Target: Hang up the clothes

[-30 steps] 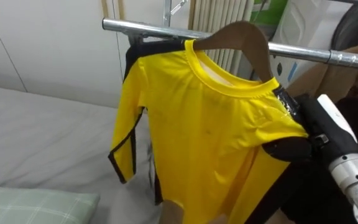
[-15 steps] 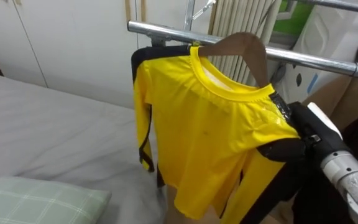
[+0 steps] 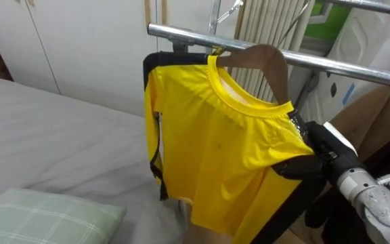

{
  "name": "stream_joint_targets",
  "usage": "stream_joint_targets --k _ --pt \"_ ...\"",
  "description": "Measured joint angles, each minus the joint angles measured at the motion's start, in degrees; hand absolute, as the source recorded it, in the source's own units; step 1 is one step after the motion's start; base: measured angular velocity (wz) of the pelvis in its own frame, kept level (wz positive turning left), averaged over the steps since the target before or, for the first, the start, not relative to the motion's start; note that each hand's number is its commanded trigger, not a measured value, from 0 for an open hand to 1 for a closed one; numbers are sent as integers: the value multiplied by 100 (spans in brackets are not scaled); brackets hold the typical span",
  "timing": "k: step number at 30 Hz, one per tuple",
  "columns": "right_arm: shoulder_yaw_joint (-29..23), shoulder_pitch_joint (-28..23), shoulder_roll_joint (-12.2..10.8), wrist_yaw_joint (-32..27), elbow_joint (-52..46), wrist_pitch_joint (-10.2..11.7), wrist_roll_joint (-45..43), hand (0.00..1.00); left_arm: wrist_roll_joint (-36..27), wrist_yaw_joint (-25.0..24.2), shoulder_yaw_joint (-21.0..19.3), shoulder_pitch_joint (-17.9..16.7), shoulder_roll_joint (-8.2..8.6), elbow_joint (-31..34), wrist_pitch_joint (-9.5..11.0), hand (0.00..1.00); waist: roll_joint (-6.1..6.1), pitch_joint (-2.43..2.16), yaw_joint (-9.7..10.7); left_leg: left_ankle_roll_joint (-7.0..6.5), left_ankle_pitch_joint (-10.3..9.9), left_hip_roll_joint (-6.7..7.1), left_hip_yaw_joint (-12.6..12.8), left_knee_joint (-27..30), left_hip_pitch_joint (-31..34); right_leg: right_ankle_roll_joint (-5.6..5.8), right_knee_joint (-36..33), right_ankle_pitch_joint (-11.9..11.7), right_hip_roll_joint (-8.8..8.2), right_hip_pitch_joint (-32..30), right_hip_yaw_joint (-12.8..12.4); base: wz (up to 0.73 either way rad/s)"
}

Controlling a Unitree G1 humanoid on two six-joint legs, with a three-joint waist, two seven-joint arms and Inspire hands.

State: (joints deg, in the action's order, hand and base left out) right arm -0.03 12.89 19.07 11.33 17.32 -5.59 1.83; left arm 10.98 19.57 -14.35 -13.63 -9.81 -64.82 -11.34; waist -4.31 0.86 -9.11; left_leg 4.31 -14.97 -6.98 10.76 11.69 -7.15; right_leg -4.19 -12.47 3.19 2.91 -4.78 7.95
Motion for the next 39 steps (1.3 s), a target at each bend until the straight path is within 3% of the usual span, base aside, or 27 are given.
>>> stream_joint_targets --k 5,15,21,25,39 --pt "0 275 3 -59 961 2 90 100 -8 8 117 -7 0 52 5 0 -4 -2 -49 -22 13 20 -25 -53 -1 8 -5 5 -40 22 75 4" --pt "8 278 2 -317 1587 3 88 100 8 -1 119 4 0 75 5 0 12 -16 -99 -37 23 50 -156 -39 21 19 5 12 -88 58 184 6" --pt "8 277 1 -390 2078 18 87 100 62 -1 97 -18 11 75 4 0 59 -49 -102 -41 25 58 -184 -56 -11 32 7 21 -90 96 180 1" --pt "8 285 11 -500 2503 216 216 100 112 -1 101 -33 18 82 17 0 100 -67 -161 -46 29 60 -211 -39 -80 39 8 33 -88 178 171 2" --pt "7 319 10 -491 3035 563 500 100 107 0 103 -53 17 131 137 0 105 -63 -166 -58 38 65 -378 -58 -57 50 82 51 -105 266 300 6"
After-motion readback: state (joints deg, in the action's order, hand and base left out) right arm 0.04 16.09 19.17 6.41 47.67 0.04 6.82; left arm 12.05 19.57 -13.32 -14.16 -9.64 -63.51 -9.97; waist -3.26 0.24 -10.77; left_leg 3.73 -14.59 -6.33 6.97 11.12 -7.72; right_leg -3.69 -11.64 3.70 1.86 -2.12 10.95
